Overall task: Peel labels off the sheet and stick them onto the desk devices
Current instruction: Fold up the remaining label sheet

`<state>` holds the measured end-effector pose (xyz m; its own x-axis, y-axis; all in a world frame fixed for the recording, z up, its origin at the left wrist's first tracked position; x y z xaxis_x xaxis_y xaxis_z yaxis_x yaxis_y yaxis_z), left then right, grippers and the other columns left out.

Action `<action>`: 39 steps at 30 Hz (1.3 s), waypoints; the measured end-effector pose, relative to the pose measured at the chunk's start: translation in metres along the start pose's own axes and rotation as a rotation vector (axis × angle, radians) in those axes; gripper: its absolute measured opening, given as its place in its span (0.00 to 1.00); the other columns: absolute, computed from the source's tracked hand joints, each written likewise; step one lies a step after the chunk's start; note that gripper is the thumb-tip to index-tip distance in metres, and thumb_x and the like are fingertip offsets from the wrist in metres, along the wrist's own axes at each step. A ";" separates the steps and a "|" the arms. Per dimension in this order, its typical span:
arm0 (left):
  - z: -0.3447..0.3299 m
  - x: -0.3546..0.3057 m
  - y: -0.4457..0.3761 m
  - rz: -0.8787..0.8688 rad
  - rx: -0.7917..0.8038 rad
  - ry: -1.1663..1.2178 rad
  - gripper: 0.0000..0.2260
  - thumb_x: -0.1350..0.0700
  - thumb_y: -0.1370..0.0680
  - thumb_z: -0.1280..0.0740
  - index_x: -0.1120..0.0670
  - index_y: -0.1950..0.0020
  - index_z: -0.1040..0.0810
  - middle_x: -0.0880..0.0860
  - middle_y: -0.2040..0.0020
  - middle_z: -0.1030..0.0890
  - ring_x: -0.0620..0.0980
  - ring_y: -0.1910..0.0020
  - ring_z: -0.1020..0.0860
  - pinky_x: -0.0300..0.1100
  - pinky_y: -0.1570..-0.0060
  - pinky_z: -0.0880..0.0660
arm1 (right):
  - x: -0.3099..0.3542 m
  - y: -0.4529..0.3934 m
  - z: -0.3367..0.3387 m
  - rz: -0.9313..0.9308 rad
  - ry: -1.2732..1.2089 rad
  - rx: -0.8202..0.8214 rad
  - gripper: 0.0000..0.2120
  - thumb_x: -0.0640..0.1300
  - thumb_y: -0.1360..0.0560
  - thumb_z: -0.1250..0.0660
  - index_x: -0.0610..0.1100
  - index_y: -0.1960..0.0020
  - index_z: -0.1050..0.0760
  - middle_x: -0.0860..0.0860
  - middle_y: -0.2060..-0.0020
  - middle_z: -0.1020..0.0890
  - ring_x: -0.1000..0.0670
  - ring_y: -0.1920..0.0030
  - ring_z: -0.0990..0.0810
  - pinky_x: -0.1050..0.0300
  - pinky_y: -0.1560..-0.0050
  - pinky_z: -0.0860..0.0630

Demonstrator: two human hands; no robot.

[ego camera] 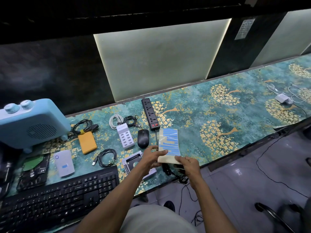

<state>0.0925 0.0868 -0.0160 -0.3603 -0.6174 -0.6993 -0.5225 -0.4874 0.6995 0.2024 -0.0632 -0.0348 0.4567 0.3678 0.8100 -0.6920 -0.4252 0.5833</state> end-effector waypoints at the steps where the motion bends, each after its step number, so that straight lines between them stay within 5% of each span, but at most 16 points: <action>1: 0.001 -0.001 0.000 -0.001 -0.003 0.003 0.22 0.64 0.30 0.22 0.56 0.39 0.25 0.57 0.51 0.17 0.52 0.61 0.18 0.41 0.69 0.22 | 0.001 0.001 -0.001 0.004 0.003 -0.002 0.14 0.43 0.28 0.22 0.32 0.58 0.21 0.39 0.64 0.19 0.43 0.65 0.18 0.57 0.70 0.21; 7: 0.006 0.000 -0.006 -0.021 0.005 -0.037 0.19 0.78 0.32 0.32 0.61 0.45 0.21 0.62 0.52 0.18 0.56 0.62 0.17 0.43 0.68 0.22 | 0.007 0.005 -0.002 -0.006 -0.039 -0.056 0.13 0.36 0.29 0.21 0.39 0.54 0.26 0.38 0.60 0.19 0.44 0.70 0.19 0.61 0.77 0.25; 12: 0.003 -0.001 -0.005 0.003 0.021 -0.049 0.18 0.79 0.32 0.35 0.61 0.51 0.18 0.56 0.58 0.19 0.52 0.62 0.20 0.40 0.69 0.22 | 0.003 0.002 -0.001 -0.019 -0.037 -0.014 0.15 0.37 0.26 0.24 0.44 0.42 0.22 0.38 0.51 0.15 0.42 0.60 0.16 0.52 0.66 0.20; 18: 0.006 0.003 -0.004 0.022 0.025 -0.097 0.13 0.75 0.32 0.34 0.60 0.58 0.18 0.58 0.63 0.20 0.53 0.71 0.24 0.37 0.75 0.28 | 0.005 0.007 0.000 0.006 -0.067 0.032 0.11 0.28 0.28 0.28 0.41 0.49 0.19 0.42 0.56 0.15 0.45 0.62 0.17 0.58 0.71 0.25; 27: 0.007 0.001 0.000 0.073 -0.023 0.071 0.11 0.76 0.28 0.37 0.62 0.62 0.22 0.60 0.65 0.19 0.55 0.68 0.19 0.42 0.71 0.20 | 0.007 0.009 -0.004 -0.067 -0.191 -0.058 0.10 0.25 0.26 0.37 0.34 0.58 0.20 0.39 0.60 0.18 0.44 0.64 0.19 0.59 0.72 0.22; 31: 0.009 0.001 -0.002 0.107 -0.060 0.261 0.09 0.73 0.25 0.39 0.67 0.57 0.20 0.63 0.63 0.16 0.59 0.65 0.16 0.46 0.68 0.18 | 0.006 0.016 -0.007 -0.075 -0.379 0.054 0.15 0.23 0.29 0.44 0.29 0.54 0.19 0.39 0.54 0.16 0.43 0.55 0.17 0.56 0.65 0.18; 34: 0.011 0.001 0.000 0.108 -0.058 0.314 0.08 0.71 0.23 0.39 0.69 0.51 0.20 0.64 0.61 0.15 0.59 0.65 0.15 0.45 0.68 0.18 | 0.007 0.018 -0.008 -0.022 -0.261 0.128 0.13 0.26 0.27 0.37 0.36 0.53 0.15 0.42 0.57 0.15 0.46 0.54 0.17 0.54 0.58 0.18; 36: 0.013 -0.001 0.003 0.108 -0.036 0.352 0.08 0.70 0.24 0.41 0.69 0.52 0.23 0.65 0.61 0.16 0.60 0.66 0.16 0.46 0.68 0.17 | 0.006 0.019 -0.010 0.013 -0.169 0.145 0.06 0.33 0.26 0.28 0.39 0.51 0.14 0.45 0.57 0.13 0.48 0.54 0.16 0.55 0.57 0.19; 39: 0.019 -0.006 0.006 0.147 0.009 0.340 0.06 0.62 0.25 0.41 0.63 0.55 0.27 0.64 0.56 0.20 0.61 0.64 0.19 0.49 0.66 0.16 | 0.002 0.016 -0.013 0.055 -0.128 0.096 0.08 0.42 0.26 0.24 0.38 0.50 0.15 0.44 0.56 0.12 0.49 0.56 0.15 0.56 0.58 0.19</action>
<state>0.0769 0.0992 -0.0102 -0.1560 -0.8510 -0.5014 -0.4915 -0.3735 0.7867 0.1851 -0.0587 -0.0251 0.4915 0.2359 0.8383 -0.6641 -0.5212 0.5360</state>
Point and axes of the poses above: each hand's wrist, its own y-axis away from the middle knuckle, its own z-axis out of the back of the hand, x = y × z, the point moved 1 cm from there along -y, towards the middle knuckle
